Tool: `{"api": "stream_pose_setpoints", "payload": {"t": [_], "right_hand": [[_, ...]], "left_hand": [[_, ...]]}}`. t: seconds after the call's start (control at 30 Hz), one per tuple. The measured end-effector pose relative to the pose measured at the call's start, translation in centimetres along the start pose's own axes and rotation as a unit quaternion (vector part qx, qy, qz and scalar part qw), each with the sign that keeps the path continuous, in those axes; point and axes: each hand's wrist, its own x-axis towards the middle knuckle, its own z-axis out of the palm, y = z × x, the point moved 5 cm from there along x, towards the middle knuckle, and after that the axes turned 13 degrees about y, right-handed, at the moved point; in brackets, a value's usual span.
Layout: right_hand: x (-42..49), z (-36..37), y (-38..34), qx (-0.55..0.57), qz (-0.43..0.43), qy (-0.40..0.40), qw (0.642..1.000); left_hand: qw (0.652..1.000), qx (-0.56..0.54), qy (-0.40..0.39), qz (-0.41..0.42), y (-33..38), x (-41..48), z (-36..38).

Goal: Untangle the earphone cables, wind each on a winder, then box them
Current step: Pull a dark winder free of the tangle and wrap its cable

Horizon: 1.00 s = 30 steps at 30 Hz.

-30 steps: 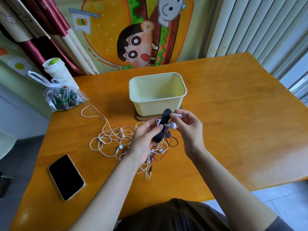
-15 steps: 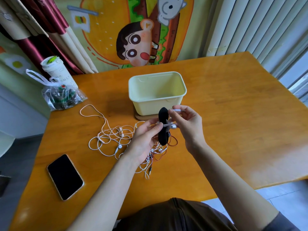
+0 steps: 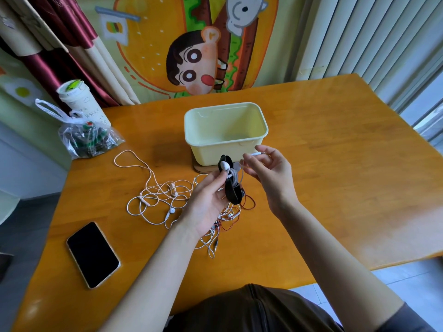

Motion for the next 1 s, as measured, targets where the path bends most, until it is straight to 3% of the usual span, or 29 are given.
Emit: {"api": "stream_pose_setpoints", "payload": {"t": [0.13,0.27,0.4,0.53,0.7,1.0], "right_hand": [[-0.1,0.2,-0.1,-0.018,-0.028,-0.017,0.999],[-0.3,0.9,-0.6,-0.076,-0.093,-0.065,0.991],[-0.9,1.9,-0.6,-0.208,-0.21,-0.129,0.947],[-0.8,2.6,-0.1,-0.333,-0.304,-0.133,0.883],[-0.7,2.3,-0.5,-0.346,-0.319,-0.128,0.873],[-1.0,2.3,-0.8,-0.379,-0.427,-0.128,0.811]], "left_hand": [[0.999,0.014,0.029,0.01,0.1,0.1,-0.2],[0.993,0.048,0.105,0.009,-0.2,0.6,-1.0],[0.982,0.101,0.155,0.033,-0.4,0.7,-1.4],[0.981,0.124,0.137,0.057,-0.1,0.2,-1.0],[0.986,0.101,0.115,0.066,0.1,0.0,-0.9],[0.991,0.064,0.093,0.073,0.7,-0.1,-0.7]]}}
